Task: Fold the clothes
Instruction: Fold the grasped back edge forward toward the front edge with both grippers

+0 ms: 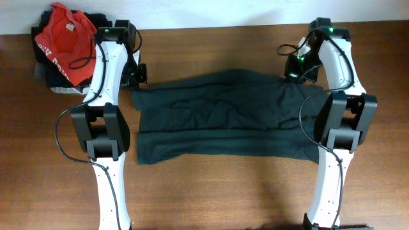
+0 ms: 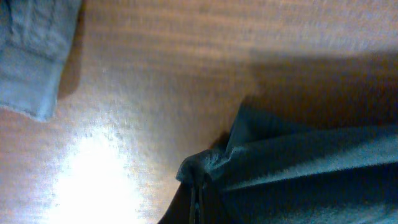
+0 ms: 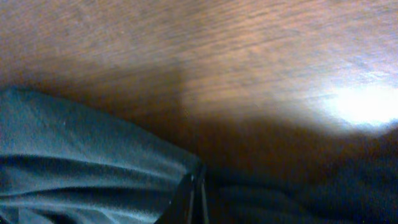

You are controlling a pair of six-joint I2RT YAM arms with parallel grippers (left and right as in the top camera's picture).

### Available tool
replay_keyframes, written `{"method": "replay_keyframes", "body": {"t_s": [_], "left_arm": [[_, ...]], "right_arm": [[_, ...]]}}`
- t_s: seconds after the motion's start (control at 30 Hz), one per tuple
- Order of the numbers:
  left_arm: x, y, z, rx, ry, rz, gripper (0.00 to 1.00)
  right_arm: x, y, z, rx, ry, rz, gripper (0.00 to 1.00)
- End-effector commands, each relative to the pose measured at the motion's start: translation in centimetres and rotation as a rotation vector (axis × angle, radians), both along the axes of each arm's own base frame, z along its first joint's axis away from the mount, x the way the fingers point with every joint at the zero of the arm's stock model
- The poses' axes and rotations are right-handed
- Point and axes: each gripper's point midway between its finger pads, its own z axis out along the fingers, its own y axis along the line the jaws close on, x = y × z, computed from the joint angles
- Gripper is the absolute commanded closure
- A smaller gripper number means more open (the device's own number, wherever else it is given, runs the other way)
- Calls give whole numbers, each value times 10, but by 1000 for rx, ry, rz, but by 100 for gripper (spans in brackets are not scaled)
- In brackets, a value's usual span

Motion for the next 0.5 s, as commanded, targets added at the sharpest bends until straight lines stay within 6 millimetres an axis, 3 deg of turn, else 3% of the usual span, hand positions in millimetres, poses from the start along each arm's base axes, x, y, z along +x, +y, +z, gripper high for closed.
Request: {"method": "replay_keyframes", "body": {"t_s": [0.0, 0.23, 0.33, 0.47], "left_arm": [[0, 0, 32, -1, -48, 13, 100], [-11, 1, 70, -2, -69, 14, 100], [-19, 2, 74, -1, -48, 15, 100], [-32, 3, 72, 1, 9, 15, 100]], "right_arm": [[3, -18, 26, -115, -20, -24, 96], [-26, -20, 59, -139, 70, -20, 96], [-45, -17, 60, -131, 146, -14, 96], [-48, -16, 58, -128, 159, -12, 96]]}}
